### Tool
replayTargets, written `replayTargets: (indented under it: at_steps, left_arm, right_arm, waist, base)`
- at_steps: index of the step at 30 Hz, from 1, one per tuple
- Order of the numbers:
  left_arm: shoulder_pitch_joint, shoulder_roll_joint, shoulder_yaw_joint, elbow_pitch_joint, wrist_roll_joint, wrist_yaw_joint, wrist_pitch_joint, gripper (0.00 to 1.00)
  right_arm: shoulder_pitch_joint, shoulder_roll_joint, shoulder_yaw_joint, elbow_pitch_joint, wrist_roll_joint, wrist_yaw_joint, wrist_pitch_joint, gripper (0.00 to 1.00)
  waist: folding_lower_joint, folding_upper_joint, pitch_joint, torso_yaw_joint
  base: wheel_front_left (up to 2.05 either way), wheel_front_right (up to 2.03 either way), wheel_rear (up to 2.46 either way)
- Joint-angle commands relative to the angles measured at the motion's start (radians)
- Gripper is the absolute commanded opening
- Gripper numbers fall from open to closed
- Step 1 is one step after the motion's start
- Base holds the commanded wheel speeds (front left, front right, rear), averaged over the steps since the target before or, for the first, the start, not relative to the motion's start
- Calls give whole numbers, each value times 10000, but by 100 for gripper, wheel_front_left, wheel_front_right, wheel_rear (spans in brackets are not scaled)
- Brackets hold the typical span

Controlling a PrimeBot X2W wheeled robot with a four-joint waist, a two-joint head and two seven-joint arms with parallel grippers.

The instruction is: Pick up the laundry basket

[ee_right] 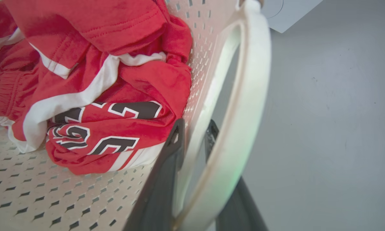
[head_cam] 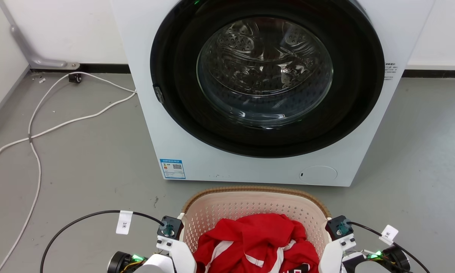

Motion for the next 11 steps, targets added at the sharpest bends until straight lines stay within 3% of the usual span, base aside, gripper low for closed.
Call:
replayTargets:
  at_steps: [1,11]
  left_arm:
    - [-2,79,-49,-63,-8,22,-51,0]
    - [30,94,-113,-62,-104,38,-44,0]
  right_arm:
    - [-70,-76,50,36,-129,35,-29,0]
    - [-38,-76,21,46,-153,35,-37,0]
  waist:
    - [1,-1,1,8]
    - [1,-1,24,19]
  base:
    - [0,0,0]
    - [0,0,0]
